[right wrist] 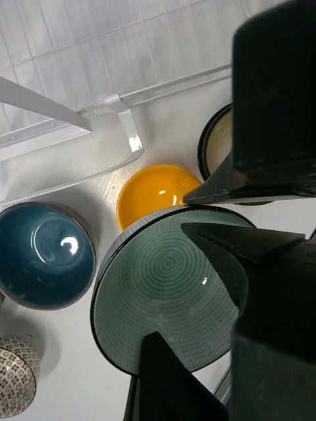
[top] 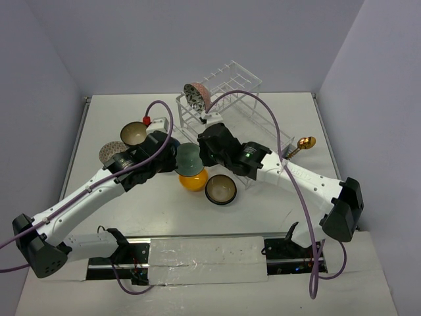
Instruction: Load the bowls into the dish rack
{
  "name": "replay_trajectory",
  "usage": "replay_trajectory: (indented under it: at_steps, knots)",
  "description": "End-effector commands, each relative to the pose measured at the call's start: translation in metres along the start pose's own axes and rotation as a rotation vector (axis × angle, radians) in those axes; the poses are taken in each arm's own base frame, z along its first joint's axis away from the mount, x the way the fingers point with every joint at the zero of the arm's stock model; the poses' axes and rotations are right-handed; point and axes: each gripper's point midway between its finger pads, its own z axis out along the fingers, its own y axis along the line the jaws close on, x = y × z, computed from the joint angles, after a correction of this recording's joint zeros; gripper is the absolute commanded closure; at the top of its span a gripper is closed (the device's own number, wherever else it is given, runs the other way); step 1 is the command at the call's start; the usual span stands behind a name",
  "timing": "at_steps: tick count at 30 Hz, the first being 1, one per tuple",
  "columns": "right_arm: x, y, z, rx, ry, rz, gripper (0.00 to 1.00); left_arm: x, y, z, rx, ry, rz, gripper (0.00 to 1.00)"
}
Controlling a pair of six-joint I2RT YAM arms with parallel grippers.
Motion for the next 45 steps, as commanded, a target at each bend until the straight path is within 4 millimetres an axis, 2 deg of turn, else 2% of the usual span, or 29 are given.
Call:
replay_trajectory:
  at_steps: [1,4,6,7,8,10,11,13,14,16,17,18,21,22,23,25,26,29,31,35,38,39,41,45]
  knots:
    - [-0.020,0.005,-0.005,-0.002,-0.043,0.015,0.76,-0.035,-0.018,-0.021,0.084,-0.120,-0.044,1.00]
    - [-0.020,0.003,-0.005,0.008,-0.046,0.016,0.85,-0.036,-0.018,-0.021,0.087,-0.127,-0.046,1.00]
    - [-0.024,0.000,-0.007,0.024,-0.060,0.016,0.95,-0.035,-0.018,-0.021,0.088,-0.123,-0.043,0.99]
    - [-0.025,-0.002,-0.009,0.034,-0.065,0.010,0.98,-0.034,-0.018,-0.020,0.086,-0.120,-0.045,0.96]
    - [-0.030,-0.004,-0.012,0.043,-0.080,0.012,1.00,-0.033,-0.018,-0.020,0.085,-0.119,-0.050,0.85]
    - [-0.036,-0.012,-0.016,0.086,-0.102,0.001,1.00,-0.033,-0.018,-0.019,0.088,-0.119,-0.058,0.71]
    - [-0.043,-0.014,-0.019,0.101,-0.117,-0.001,1.00,-0.033,-0.019,-0.019,0.090,-0.123,-0.071,0.55]
    - [-0.050,-0.027,-0.025,0.169,-0.138,-0.021,1.00,-0.037,-0.018,-0.020,0.090,-0.139,-0.087,0.38]
    - [-0.060,-0.029,-0.029,0.191,-0.160,-0.023,1.00,-0.039,-0.017,-0.020,0.082,-0.151,-0.098,0.23]
    - [-0.072,-0.038,-0.036,0.243,-0.189,-0.051,1.00,-0.045,-0.017,-0.023,0.087,-0.171,-0.113,0.12]
    - [-0.086,-0.048,-0.046,0.304,-0.230,-0.054,1.00,-0.049,-0.014,-0.024,0.087,-0.176,-0.120,0.04]
    - [-0.093,-0.054,-0.052,0.343,-0.247,-0.083,1.00,-0.055,-0.014,-0.028,0.099,-0.188,-0.131,0.02]
    - [-0.132,-0.073,-0.084,0.468,-0.352,-0.121,1.00,-0.071,-0.001,-0.030,0.123,-0.213,-0.170,0.01]
    - [-0.151,-0.074,-0.097,0.482,-0.414,-0.110,1.00,-0.076,0.003,-0.031,0.134,-0.221,-0.173,0.01]
    - [-0.162,-0.081,-0.107,0.534,-0.452,-0.114,1.00,-0.087,0.020,-0.028,0.103,-0.239,-0.201,0.01]
    - [-0.186,-0.085,-0.123,0.598,-0.521,-0.170,1.00,-0.094,0.031,-0.031,0.111,-0.247,-0.209,0.01]
    - [-0.196,-0.089,-0.131,0.634,-0.552,-0.176,1.00,-0.101,0.046,-0.030,0.074,-0.264,-0.208,0.01]
    - [-0.226,-0.104,-0.155,0.797,-0.619,-0.270,1.00,-0.108,0.071,-0.030,0.016,-0.289,-0.196,0.01]
    - [-0.244,-0.106,-0.160,0.838,-0.705,-0.243,1.00,-0.110,0.085,-0.029,-0.007,-0.300,-0.189,0.01]
    - [-0.269,-0.113,-0.162,0.969,-0.710,-0.346,1.00,-0.102,0.106,-0.019,-0.033,-0.312,-0.177,0.01]
    - [-0.285,-0.113,-0.151,1.000,-0.733,-0.374,1.00,-0.091,0.120,-0.010,-0.048,-0.298,-0.178,0.01]
    - [-0.286,-0.111,-0.138,1.018,-0.707,-0.430,1.00,-0.092,0.122,-0.008,-0.044,-0.306,-0.177,0.01]
    - [-0.295,-0.114,-0.135,1.043,-0.717,-0.444,1.00,-0.085,0.128,-0.002,-0.042,-0.288,-0.179,0.01]
    - [-0.300,-0.114,-0.106,1.037,-0.698,-0.500,1.00,-0.084,0.134,0.001,-0.047,-0.288,-0.180,0.01]
